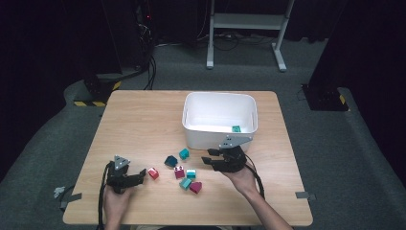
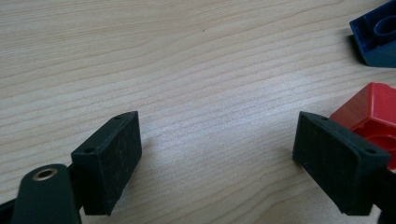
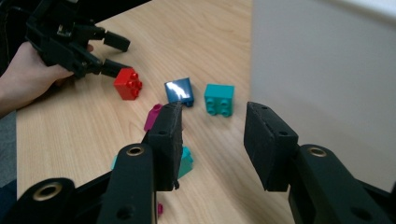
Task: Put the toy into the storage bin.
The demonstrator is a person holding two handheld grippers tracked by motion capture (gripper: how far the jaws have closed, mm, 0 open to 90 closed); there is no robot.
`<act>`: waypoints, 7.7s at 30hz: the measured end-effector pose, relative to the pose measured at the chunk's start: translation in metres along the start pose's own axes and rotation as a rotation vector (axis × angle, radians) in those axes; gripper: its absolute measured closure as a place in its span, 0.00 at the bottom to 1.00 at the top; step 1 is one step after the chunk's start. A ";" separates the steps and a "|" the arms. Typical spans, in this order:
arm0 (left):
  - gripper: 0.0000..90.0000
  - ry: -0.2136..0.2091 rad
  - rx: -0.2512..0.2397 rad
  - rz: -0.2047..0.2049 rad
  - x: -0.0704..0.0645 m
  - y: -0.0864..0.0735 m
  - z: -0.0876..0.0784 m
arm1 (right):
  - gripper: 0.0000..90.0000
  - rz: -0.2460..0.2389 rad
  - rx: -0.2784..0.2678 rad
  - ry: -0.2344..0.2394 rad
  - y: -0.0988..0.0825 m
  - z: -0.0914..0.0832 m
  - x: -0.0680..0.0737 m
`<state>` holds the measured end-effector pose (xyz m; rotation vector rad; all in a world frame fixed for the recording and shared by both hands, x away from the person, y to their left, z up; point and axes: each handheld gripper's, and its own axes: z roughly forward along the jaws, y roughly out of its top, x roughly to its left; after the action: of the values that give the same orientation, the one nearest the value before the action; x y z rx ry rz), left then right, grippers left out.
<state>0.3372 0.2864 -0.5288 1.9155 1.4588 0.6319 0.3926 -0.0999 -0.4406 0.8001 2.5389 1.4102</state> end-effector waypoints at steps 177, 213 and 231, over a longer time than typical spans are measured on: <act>0.17 0.000 0.000 -0.001 0.000 0.000 0.000 | 0.75 0.054 -0.045 -0.218 0.072 -0.040 -0.071; 0.17 0.000 0.000 0.000 0.000 0.000 0.000 | 0.58 0.067 -0.094 -0.162 0.051 -0.051 -0.037; 0.17 0.000 0.000 0.000 0.000 0.000 0.000 | 0.58 0.060 -0.084 -0.102 0.024 -0.037 -0.014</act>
<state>0.3372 0.2864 -0.5288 1.9156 1.4586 0.6314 0.4011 -0.1244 -0.4025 0.9157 2.3823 1.4436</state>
